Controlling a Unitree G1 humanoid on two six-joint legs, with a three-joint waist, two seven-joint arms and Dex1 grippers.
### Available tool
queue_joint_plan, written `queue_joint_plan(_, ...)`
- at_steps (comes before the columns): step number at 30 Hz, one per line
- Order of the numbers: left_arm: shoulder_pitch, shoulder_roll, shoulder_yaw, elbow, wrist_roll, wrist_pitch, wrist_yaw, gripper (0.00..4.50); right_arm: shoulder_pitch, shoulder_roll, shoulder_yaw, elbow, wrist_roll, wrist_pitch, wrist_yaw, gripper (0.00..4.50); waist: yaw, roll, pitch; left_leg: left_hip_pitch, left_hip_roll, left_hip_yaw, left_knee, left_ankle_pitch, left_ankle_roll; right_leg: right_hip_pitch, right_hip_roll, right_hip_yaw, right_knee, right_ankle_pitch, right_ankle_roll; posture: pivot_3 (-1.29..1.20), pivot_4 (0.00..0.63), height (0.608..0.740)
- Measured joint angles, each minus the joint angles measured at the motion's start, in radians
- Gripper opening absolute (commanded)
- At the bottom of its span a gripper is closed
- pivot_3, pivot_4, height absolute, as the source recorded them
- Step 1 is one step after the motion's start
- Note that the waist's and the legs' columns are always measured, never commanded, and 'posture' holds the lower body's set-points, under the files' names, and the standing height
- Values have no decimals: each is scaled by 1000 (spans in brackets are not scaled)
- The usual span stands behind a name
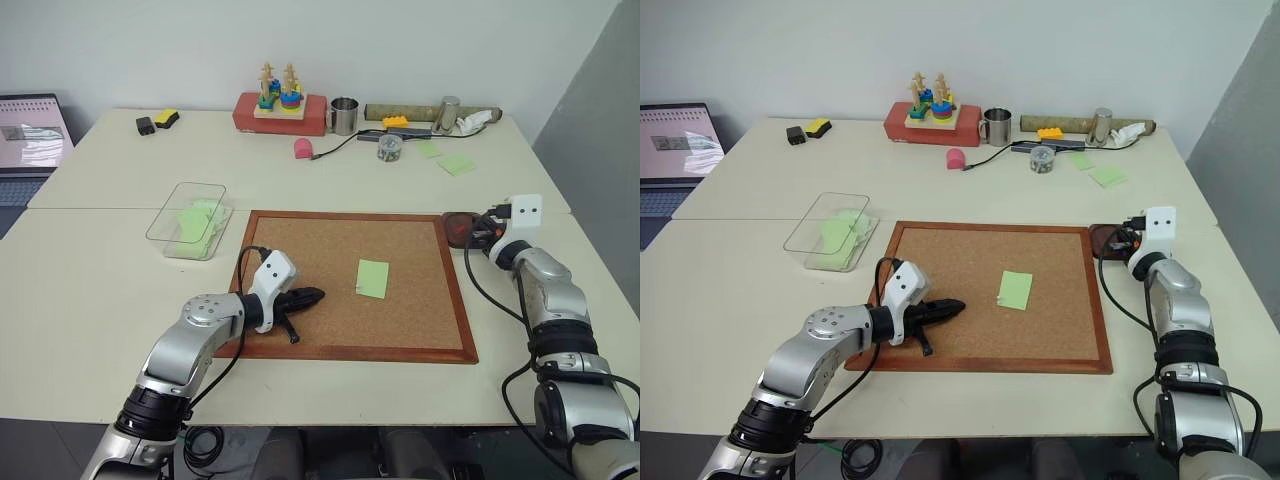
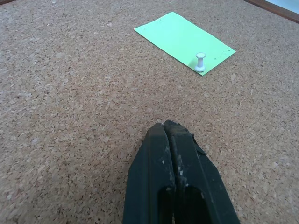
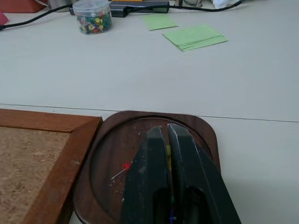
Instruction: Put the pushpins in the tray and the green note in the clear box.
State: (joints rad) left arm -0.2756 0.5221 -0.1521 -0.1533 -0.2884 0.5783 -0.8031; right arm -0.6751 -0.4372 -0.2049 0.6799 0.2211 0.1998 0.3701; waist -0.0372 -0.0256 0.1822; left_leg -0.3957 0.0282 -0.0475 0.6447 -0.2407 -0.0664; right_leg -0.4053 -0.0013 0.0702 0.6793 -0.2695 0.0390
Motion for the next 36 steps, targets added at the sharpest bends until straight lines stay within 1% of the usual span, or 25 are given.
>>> queue_joint_plan(8,7,2,3,-9,0,3,6,0,-27,0,-3,112,-1,-47,44,1775,-4,0,0,0,0,0,0,0,0,0,0,0,0,0,0,0,150,740)
queue_joint_plan(10,8,2,4,-10,0,4,6,0,-34,0,-5,120,-1,-57,46,2220,-5,0,0,0,0,0,0,0,0,0,0,0,0,0,0,0,150,740)
queue_joint_plan(11,9,2,5,-11,0,4,7,0,-37,0,-5,123,-1,-58,49,2316,-5,0,0,0,0,0,0,0,0,0,0,0,0,0,0,0,150,740)
queue_joint_plan(13,10,2,5,-13,0,5,7,0,-43,-1,-7,123,0,-61,64,2786,-5,0,0,0,0,0,0,0,0,0,0,0,0,0,0,0,150,740)
queue_joint_plan(17,11,2,5,-14,0,5,7,0,-44,-9,-11,123,3,-64,86,3520,-5,0,0,0,0,0,0,0,0,0,0,0,0,0,0,0,150,740)
queue_joint_plan(21,11,2,5,-14,0,4,7,0,-39,-14,-26,87,27,-64,112,4331,-6,0,0,0,0,0,0,0,0,0,0,0,0,0,0,0,150,740)
queue_joint_plan(22,11,2,5,-14,0,4,7,0,-39,-15,-27,75,32,-64,117,4419,-6,0,0,0,0,0,0,0,0,0,0,0,0,0,0,0,150,740)
queue_joint_plan(26,12,2,4,-15,0,3,7,0,-11,-23,-26,-20,37,-58,161,4419,-5,0,0,0,0,0,0,0,0,0,0,0,0,0,0,0,150,740)
queue_joint_plan(30,17,3,5,-19,1,2,7,0,83,-43,33,-210,43,-12,265,4419,-5,0,0,0,0,-1,0,0,0,0,0,0,0,0,0,0,150,740)
queue_joint_plan(32,17,3,5,-19,2,2,7,0,107,-43,55,-268,50,11,301,4419,-5,0,0,0,0,-1,0,0,0,0,0,0,0,0,0,0,150,740)
queue_joint_plan(34,24,4,6,-25,2,0,7,0,160,-58,92,-386,77,57,365,4419,-4,0,0,0,1,-1,0,0,0,0,0,-1,0,0,0,0,150,740)
queue_joint_plan(35,26,5,5,-28,2,0,6,0,211,-74,136,-499,91,96,422,4419,-3,1,0,0,0,-2,0,0,0,0,0,-1,0,-1,2,0,150,740)
queue_joint_plan(36,27,7,6,-28,2,0,5,0,232,-74,164,-549,104,111,448,4419,-4,0,0,0,1,-2,0,0,0,0,0,-2,0,-1,2,0,150,740)
